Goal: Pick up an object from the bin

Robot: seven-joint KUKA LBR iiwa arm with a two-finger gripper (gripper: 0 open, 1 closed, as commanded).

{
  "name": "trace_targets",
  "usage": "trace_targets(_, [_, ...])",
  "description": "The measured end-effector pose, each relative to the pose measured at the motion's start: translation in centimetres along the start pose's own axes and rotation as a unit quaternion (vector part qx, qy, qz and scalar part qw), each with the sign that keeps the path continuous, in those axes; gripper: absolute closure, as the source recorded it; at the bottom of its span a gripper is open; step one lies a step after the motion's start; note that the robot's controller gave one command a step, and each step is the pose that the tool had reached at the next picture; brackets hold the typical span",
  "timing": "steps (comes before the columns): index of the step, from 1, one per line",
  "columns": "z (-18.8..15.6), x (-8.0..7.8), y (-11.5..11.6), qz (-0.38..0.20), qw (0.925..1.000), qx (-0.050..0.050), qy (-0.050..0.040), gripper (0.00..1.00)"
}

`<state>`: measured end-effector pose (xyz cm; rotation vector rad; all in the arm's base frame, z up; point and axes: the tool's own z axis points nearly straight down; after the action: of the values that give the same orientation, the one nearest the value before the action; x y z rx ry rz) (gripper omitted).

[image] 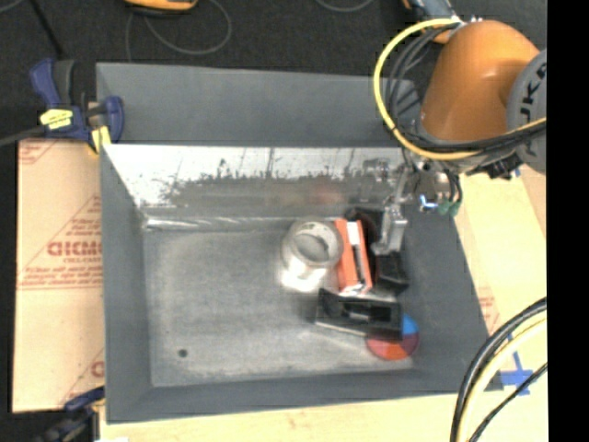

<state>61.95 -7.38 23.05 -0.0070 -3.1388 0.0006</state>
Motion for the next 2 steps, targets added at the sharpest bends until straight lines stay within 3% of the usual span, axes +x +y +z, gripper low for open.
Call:
trace_targets(1, [-0.5,-0.1,0.0,-0.001,1.0,0.001,-0.0039,0.0])
trace_targets(2, [2.5,-0.1,0.4,-0.022,0.9997,0.001,-0.0086,0.0])
